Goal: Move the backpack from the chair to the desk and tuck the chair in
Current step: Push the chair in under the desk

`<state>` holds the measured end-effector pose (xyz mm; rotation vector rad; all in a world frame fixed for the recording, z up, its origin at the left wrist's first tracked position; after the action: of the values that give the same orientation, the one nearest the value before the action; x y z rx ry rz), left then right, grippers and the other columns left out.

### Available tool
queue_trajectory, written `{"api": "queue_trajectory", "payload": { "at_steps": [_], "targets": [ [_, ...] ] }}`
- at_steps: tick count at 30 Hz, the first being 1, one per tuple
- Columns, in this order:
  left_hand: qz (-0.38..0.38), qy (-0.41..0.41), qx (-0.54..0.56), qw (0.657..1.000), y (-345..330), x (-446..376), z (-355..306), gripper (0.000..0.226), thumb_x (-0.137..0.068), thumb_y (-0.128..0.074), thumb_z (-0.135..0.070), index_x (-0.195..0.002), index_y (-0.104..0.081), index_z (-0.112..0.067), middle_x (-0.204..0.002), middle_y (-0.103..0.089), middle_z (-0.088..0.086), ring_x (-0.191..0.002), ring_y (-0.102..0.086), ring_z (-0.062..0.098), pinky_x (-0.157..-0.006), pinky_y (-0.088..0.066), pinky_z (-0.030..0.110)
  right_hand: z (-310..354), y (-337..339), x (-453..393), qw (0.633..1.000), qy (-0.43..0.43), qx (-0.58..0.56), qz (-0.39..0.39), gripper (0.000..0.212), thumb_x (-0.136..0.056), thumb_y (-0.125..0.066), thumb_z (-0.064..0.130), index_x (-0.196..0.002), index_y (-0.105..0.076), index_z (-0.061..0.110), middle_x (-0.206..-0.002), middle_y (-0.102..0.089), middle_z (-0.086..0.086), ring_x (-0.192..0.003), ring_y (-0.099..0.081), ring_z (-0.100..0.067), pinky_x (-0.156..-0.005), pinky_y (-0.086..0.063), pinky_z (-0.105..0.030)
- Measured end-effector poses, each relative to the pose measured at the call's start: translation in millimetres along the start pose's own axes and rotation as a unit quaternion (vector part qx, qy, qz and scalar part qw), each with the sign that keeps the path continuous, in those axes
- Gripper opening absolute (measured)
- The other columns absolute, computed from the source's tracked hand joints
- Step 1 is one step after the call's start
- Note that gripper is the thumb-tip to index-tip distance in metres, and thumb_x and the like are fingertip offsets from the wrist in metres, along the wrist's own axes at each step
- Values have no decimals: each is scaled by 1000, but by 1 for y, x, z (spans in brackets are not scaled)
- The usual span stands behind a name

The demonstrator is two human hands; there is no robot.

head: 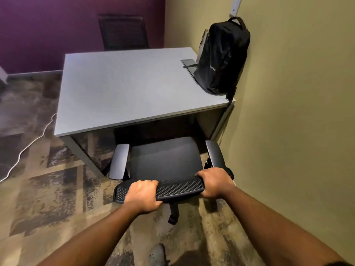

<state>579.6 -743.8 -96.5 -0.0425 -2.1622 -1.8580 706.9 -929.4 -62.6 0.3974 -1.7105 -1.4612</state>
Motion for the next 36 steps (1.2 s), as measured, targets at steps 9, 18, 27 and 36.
{"api": "queue_trajectory", "payload": {
  "at_steps": [9, 18, 27, 36],
  "targets": [
    [5, 42, 10, 999, 11, -50, -8, 61, -71, -55, -66, -117, -62, -28, -114, -74, 0, -106, -69, 29, -90, -55, 41, -41, 26, -53, 999, 39, 20, 4, 63, -71, -62, 50, -131, -66, 30, -122, -75, 6, -114, -71, -26, -97, -57, -39],
    [-8, 75, 15, 997, 23, -100, -12, 69, -72, -50, -68, -130, -58, -31, -123, -71, -5, -114, -66, 21, -94, -52, 37, -81, 42, -104, 995, 94, 11, -34, 60, -69, -58, 55, -122, -70, 29, -115, -77, 7, -108, -73, -23, -93, -59, -39],
    [12, 128, 35, 991, 44, -146, -10, 77, -71, -53, -66, -140, -54, -33, -132, -68, -6, -121, -63, 21, -100, -50, 37, -108, 63, -159, 989, 142, 20, -36, 55, -68, -58, 56, -113, -70, 28, -106, -77, 5, -99, -73, -23, -84, -58, -36],
    [19, 130, 28, 991, 59, -192, 17, 74, -71, -55, -64, -137, -56, -32, -129, -70, -4, -119, -65, 22, -98, -52, 39, -115, 80, -209, 987, 150, 21, -50, 55, -68, -58, 55, -114, -70, 28, -107, -77, 6, -102, -73, -22, -87, -59, -36]
  ]
}}
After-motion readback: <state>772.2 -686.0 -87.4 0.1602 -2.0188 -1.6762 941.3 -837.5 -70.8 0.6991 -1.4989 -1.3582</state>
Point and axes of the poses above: each hand's wrist, its own x-axis away from the middle knuckle, its own y-axis out of the back of the hand, z = x × y, the point moved 9 cm from there along -x, towards the middle knuckle
